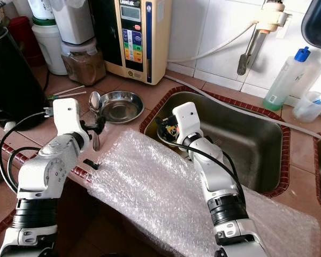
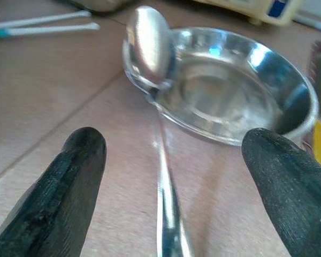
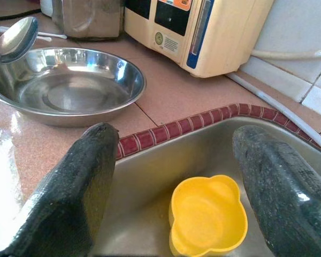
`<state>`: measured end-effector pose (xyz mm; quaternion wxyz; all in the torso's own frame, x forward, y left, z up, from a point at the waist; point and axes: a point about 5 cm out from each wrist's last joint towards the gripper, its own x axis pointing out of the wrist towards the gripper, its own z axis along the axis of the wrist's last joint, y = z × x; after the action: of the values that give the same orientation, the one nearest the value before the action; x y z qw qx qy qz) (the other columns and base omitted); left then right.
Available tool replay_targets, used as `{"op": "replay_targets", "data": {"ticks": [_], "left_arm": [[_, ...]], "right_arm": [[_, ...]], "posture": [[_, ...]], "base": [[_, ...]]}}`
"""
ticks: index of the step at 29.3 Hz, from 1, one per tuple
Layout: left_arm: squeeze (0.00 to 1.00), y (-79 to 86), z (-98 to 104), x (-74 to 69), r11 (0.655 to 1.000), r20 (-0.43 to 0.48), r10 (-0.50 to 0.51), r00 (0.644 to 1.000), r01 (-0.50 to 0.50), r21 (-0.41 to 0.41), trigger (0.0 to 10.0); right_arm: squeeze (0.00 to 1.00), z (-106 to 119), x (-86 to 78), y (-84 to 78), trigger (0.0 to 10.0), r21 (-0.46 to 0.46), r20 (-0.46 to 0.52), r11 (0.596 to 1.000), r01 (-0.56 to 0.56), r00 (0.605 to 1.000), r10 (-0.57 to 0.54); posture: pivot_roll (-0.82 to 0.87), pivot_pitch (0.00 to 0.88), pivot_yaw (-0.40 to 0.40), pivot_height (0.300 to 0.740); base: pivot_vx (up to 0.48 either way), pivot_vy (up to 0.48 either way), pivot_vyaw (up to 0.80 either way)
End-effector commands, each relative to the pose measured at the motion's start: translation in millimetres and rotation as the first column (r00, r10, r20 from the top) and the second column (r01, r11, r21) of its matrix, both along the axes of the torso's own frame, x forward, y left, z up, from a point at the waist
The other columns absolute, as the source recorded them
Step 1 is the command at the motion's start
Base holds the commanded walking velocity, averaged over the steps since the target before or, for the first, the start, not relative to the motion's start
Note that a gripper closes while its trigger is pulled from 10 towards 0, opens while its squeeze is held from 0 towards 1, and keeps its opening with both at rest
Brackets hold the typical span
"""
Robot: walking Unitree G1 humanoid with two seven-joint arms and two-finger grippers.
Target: Kitchen organization
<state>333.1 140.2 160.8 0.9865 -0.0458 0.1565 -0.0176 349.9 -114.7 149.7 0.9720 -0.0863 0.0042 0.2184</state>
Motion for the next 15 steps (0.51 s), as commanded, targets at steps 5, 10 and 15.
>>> {"op": "replay_targets", "data": {"ticks": [5,10,15], "left_arm": [[0.0,-0.6,-11.2,-2.7,0.999,-0.058,-0.024,0.998,0.026,0.022,10.0],[0.0,-0.2,-13.8,-0.8,0.999,-0.075,-0.034,0.997,0.037,0.03,10.0],[0.0,1.5,-15.2,0.4,0.999,-0.083,-0.034,0.996,0.037,0.034,10.0]], "right_arm": [[0.0,1.2,-1.2,-1.5,10.0,-0.016,0.006,1.0,-0.016,1.0,0.016],[0.0,0.4,-1.5,-2.4,10.0,-0.019,0.003,1.0,-0.016,1.0,0.016],[0.0,0.1,-2.1,-1.8,10.0,-0.018,0.001,1.0,-0.017,1.0,0.017]], "posture": [[0.12,0.0,-0.001,0.74],[0.12,0.0,0.001,0.74],[0.12,0.0,0.003,0.74]], "base": [[0.0,0.0,0.0],[0.0,0.0,0.0],[0.0,0.0,0.0]]}}
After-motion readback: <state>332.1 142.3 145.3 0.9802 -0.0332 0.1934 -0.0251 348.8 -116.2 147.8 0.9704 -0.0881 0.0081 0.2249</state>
